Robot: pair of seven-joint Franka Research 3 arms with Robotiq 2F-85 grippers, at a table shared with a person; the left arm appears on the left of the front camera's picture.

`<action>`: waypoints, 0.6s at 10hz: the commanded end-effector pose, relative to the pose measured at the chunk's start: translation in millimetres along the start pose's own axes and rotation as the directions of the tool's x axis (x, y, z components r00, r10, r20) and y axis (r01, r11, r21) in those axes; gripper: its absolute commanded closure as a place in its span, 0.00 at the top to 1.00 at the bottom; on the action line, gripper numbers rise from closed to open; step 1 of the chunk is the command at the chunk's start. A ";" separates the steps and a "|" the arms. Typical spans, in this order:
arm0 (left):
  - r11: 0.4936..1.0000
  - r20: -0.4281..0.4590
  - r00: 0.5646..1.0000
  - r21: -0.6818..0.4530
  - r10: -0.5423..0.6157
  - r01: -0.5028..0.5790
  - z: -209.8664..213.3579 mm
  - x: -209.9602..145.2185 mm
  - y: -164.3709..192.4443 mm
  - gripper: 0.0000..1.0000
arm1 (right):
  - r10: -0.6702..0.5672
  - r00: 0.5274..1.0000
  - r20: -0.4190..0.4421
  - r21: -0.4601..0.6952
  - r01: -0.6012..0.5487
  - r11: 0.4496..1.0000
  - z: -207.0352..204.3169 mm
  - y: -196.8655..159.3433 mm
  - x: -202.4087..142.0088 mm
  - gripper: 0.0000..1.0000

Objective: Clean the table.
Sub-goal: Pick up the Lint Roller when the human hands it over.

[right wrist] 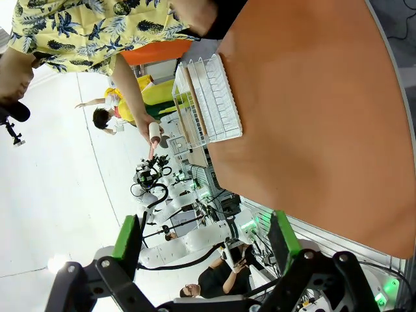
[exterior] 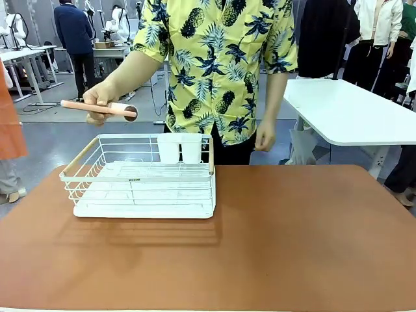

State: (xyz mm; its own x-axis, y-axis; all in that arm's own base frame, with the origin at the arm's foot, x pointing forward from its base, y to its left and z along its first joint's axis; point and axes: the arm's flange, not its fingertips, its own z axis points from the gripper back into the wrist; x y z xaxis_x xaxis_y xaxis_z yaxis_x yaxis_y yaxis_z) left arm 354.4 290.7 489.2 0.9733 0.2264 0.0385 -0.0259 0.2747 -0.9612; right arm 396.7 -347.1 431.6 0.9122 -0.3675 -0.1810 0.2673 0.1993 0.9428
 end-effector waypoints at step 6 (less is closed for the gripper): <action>1.000 0.003 1.000 0.000 -0.002 0.002 1.3 -0.9 -0.9 1.00 | 0.003 1.000 0.000 -0.002 -0.003 1.000 -0.2 1.8 -0.3 1.00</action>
State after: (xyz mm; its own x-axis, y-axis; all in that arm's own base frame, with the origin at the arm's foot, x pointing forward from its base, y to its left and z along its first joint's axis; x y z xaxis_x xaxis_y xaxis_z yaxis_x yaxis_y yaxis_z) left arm 354.4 290.7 489.2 0.9733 0.2264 0.0385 -0.0259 0.2747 -0.9612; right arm 396.7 -347.1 431.6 0.9122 -0.3675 -0.1810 0.2673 0.1993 0.9428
